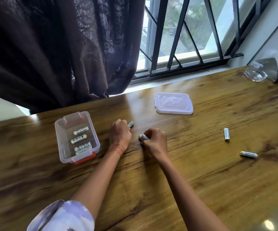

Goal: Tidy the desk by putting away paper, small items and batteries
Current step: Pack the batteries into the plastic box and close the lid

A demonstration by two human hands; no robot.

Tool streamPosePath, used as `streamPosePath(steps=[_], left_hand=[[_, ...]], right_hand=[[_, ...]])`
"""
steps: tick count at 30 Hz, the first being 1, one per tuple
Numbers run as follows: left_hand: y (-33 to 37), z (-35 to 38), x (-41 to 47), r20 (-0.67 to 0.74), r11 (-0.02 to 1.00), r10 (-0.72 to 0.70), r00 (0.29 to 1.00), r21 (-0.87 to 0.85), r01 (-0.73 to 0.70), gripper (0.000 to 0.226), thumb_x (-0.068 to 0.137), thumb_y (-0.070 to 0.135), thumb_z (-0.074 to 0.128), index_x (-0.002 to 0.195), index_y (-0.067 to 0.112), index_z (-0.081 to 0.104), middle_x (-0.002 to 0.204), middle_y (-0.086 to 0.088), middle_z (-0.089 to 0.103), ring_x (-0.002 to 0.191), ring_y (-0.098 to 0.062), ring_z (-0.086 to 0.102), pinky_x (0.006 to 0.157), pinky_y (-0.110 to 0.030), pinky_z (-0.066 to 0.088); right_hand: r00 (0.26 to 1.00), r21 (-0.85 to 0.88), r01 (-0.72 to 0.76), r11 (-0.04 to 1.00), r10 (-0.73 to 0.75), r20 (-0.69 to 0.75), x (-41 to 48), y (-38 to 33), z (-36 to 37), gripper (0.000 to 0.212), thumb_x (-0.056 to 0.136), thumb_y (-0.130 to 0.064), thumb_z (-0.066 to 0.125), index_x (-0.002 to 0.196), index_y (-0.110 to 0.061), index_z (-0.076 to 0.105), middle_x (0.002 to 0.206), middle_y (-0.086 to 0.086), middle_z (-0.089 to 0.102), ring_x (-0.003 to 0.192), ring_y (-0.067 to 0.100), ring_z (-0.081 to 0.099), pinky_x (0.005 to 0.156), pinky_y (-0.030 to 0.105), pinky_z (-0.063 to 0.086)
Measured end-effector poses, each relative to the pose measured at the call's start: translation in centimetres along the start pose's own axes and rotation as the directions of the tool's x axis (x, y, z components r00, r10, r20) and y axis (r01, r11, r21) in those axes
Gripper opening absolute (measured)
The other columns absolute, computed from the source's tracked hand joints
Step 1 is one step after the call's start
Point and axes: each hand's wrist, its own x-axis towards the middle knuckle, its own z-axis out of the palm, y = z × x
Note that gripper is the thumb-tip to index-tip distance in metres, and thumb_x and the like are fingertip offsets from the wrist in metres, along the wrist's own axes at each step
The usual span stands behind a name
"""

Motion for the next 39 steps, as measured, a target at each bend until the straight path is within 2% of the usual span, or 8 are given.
streamPosePath(steps=[3, 7, 13, 17, 24, 30, 34, 39], left_hand=[[0.0, -0.9, -1.4, -0.045, 0.999, 0.034, 0.998, -0.029, -0.035, 0.019, 0.09, 0.009, 0.052, 0.102, 0.003, 0.065, 0.1, -0.013, 0.06, 0.095, -0.027, 0.055, 0.068, -0.03, 0.042], [-0.7, -3.7, -3.1, -0.184, 0.994, 0.05, 0.982, -0.091, -0.067, 0.026, 0.089, 0.003, 0.052, 0.113, 0.005, 0.062, 0.108, -0.011, 0.061, 0.103, -0.025, 0.055, 0.08, -0.03, 0.047], [-6.1, -8.6, -3.9, -0.329, 0.991, -0.03, 0.944, -0.135, -0.016, 0.025, 0.085, -0.001, 0.056, 0.108, 0.003, 0.064, 0.108, -0.013, 0.064, 0.103, -0.026, 0.058, 0.089, -0.036, 0.049], [-10.7, -9.7, -3.7, -0.272, 0.977, -0.152, 0.95, -0.184, 0.103, 0.029, 0.082, -0.004, 0.058, 0.109, 0.001, 0.063, 0.111, -0.017, 0.063, 0.103, -0.032, 0.06, 0.091, -0.045, 0.05], [-12.5, -10.1, -4.2, -0.166, 0.985, -0.137, 0.977, 0.079, 0.151, 0.027, 0.084, 0.016, 0.063, 0.11, 0.017, 0.067, 0.106, -0.013, 0.056, 0.104, -0.028, 0.049, 0.086, -0.036, 0.046], [-12.5, -10.0, -4.2, -0.204, 0.991, -0.131, 0.97, -0.019, 0.13, 0.028, 0.086, 0.012, 0.06, 0.113, 0.014, 0.065, 0.105, -0.012, 0.055, 0.104, -0.027, 0.048, 0.087, -0.033, 0.042], [-13.1, -10.7, -4.9, -0.269, 0.994, -0.099, 0.958, -0.076, 0.081, 0.028, 0.084, 0.011, 0.063, 0.112, 0.012, 0.065, 0.099, -0.012, 0.063, 0.099, -0.024, 0.052, 0.078, -0.027, 0.041], [-14.4, -11.1, -6.9, -0.254, 0.973, -0.129, 0.958, -0.219, 0.073, 0.035, 0.087, 0.016, 0.059, 0.121, 0.016, 0.057, 0.107, -0.008, 0.066, 0.1, -0.022, 0.06, 0.083, -0.034, 0.052]], right_hand=[[0.999, 0.008, 0.036, 0.999, -0.036, 0.005, 0.0, -0.3, -0.1, 0.013, 0.068, -0.011, 0.071, 0.081, -0.01, 0.073, 0.079, 0.009, 0.073, 0.075, 0.021, 0.067, 0.063, 0.031, 0.053], [0.997, 0.114, 0.072, 0.991, -0.07, -0.028, -0.4, -1.9, -1.2, 0.01, 0.072, -0.005, 0.073, 0.082, -0.007, 0.073, 0.079, 0.01, 0.073, 0.072, 0.018, 0.068, 0.068, 0.037, 0.057], [0.986, 0.236, 0.166, 0.958, -0.165, -0.023, -1.2, -5.2, -1.5, 0.019, 0.073, 0.003, 0.072, 0.09, -0.005, 0.071, 0.084, 0.011, 0.071, 0.076, 0.015, 0.067, 0.072, 0.027, 0.056], [0.975, 0.232, 0.212, 0.949, -0.221, 0.017, -1.4, -6.8, -0.4, 0.021, 0.073, 0.005, 0.07, 0.092, -0.005, 0.071, 0.086, 0.008, 0.071, 0.076, 0.011, 0.064, 0.064, 0.011, 0.049], [0.957, 0.2, 0.278, 0.94, -0.289, 0.027, -1.9, -8.9, 2.1, 0.021, 0.071, 0.001, 0.072, 0.091, -0.007, 0.072, 0.089, 0.011, 0.07, 0.08, 0.021, 0.065, 0.072, 0.033, 0.055], [0.935, 0.112, 0.337, 0.935, -0.346, 0.073, -2.0, -10.3, 2.8, 0.02, 0.075, -0.002, 0.071, 0.094, -0.008, 0.072, 0.09, 0.008, 0.072, 0.078, 0.016, 0.065, 0.071, 0.035, 0.056], [0.876, 0.038, 0.455, 0.89, -0.454, 0.164, -1.9, -11.9, 3.6, 0.02, 0.077, -0.001, 0.068, 0.094, -0.01, 0.072, 0.089, 0.007, 0.072, 0.073, 0.015, 0.061, 0.062, 0.03, 0.05], [0.737, -0.06, 0.627, 0.777, -0.566, 0.368, -1.5, -14.3, 5.7, 0.027, 0.081, 0.0, 0.06, 0.105, -0.011, 0.067, 0.098, 0.008, 0.07, 0.082, 0.021, 0.065, 0.071, 0.033, 0.056]])
